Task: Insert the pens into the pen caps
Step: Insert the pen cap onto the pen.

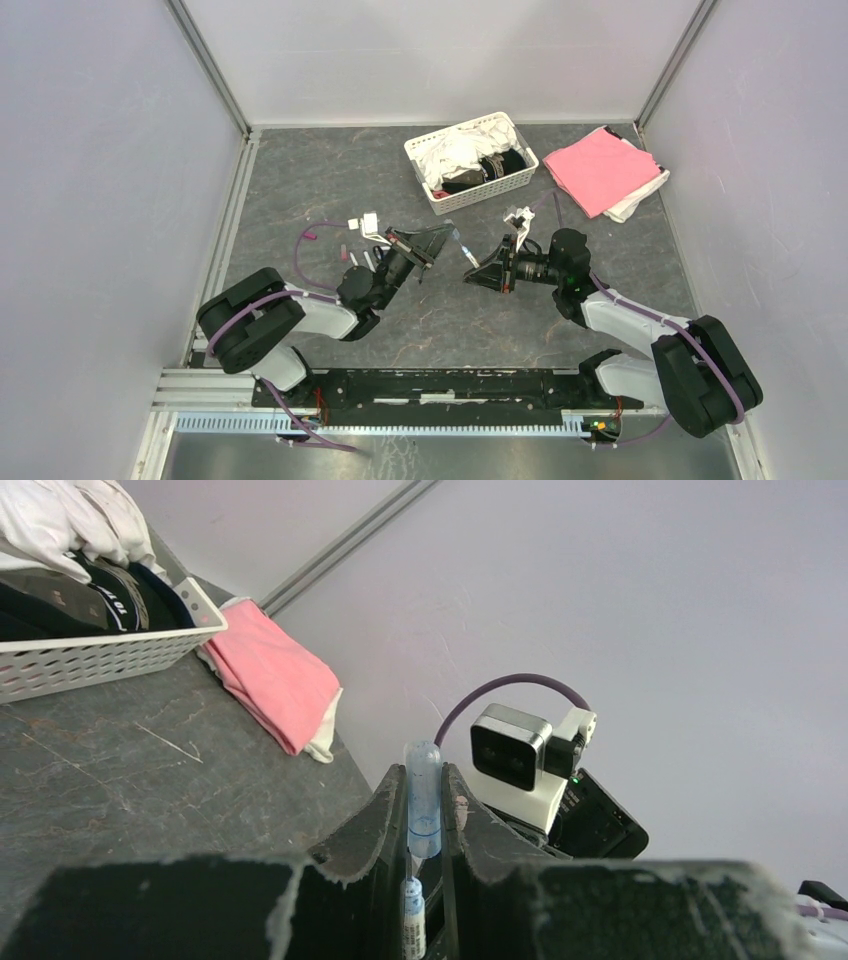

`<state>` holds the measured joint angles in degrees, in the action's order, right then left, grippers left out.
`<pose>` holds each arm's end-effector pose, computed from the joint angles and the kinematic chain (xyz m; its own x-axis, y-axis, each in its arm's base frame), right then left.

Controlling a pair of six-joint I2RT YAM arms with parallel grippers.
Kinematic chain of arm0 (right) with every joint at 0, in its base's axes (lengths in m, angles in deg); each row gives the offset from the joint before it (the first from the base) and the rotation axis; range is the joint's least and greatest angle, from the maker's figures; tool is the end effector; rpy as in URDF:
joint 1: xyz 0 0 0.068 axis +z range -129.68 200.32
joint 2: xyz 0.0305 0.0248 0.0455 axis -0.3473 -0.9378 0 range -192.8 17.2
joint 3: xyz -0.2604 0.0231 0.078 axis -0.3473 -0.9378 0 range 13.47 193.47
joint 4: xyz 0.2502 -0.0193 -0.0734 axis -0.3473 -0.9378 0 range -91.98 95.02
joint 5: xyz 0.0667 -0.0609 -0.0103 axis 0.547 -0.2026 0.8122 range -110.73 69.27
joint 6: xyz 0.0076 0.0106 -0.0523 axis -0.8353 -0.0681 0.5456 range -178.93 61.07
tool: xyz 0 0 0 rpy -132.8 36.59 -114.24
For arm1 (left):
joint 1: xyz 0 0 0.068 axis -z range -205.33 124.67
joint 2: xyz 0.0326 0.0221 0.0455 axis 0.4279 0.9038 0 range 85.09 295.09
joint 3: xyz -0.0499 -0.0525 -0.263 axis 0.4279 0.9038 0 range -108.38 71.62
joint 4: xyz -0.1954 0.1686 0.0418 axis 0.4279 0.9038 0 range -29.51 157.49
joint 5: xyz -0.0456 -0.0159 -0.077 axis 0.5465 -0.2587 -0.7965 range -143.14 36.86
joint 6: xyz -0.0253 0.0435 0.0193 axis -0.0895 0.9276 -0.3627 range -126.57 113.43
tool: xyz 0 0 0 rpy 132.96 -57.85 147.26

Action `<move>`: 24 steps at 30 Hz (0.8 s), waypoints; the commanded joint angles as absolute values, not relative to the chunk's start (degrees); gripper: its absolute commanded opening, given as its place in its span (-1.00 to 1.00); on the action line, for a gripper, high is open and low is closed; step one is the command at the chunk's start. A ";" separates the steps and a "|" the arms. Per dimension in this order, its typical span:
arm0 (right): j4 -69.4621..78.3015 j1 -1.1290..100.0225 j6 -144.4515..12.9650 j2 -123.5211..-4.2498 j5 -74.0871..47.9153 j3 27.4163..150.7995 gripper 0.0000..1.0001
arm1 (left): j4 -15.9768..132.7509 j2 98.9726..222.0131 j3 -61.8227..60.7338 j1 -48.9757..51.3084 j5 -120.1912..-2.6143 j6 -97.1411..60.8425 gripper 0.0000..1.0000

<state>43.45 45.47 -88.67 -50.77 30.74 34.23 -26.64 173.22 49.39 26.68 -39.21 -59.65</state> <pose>0.1931 0.1213 0.2044 -0.5985 0.0605 -0.7989 -0.7689 0.2366 0.5939 0.1713 -0.2054 0.2175 -0.3674 -0.7904 -0.4903 0.5548 0.2369 -0.7976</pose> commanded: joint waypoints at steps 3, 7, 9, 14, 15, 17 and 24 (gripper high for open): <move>44.83 45.60 -88.06 -49.78 32.43 35.19 -1.00 | -39.13 171.75 49.13 26.96 -35.63 -55.00 -0.96; 45.06 45.63 -88.00 -49.70 32.63 35.23 -1.00 | -39.15 172.09 49.21 26.96 -35.51 -55.36 -0.96; 45.02 45.68 -88.11 -49.70 32.38 35.18 -1.00 | -39.12 172.48 49.08 26.97 -36.24 -55.88 -0.96; 44.98 45.43 -88.30 -49.74 31.96 35.19 -1.00 | -39.14 172.86 49.42 27.03 -37.19 -56.86 -0.96; 44.87 45.43 -88.30 -49.77 31.85 35.19 -1.00 | -39.10 173.03 49.56 26.95 -37.25 -57.11 -0.96; 44.76 45.22 -88.29 -49.78 31.66 35.21 -1.00 | -39.14 173.23 49.69 26.99 -37.63 -57.63 -0.96; 44.82 44.55 -88.46 -49.71 31.49 35.25 -1.00 | -39.09 173.73 49.92 27.05 -38.03 -58.48 -0.95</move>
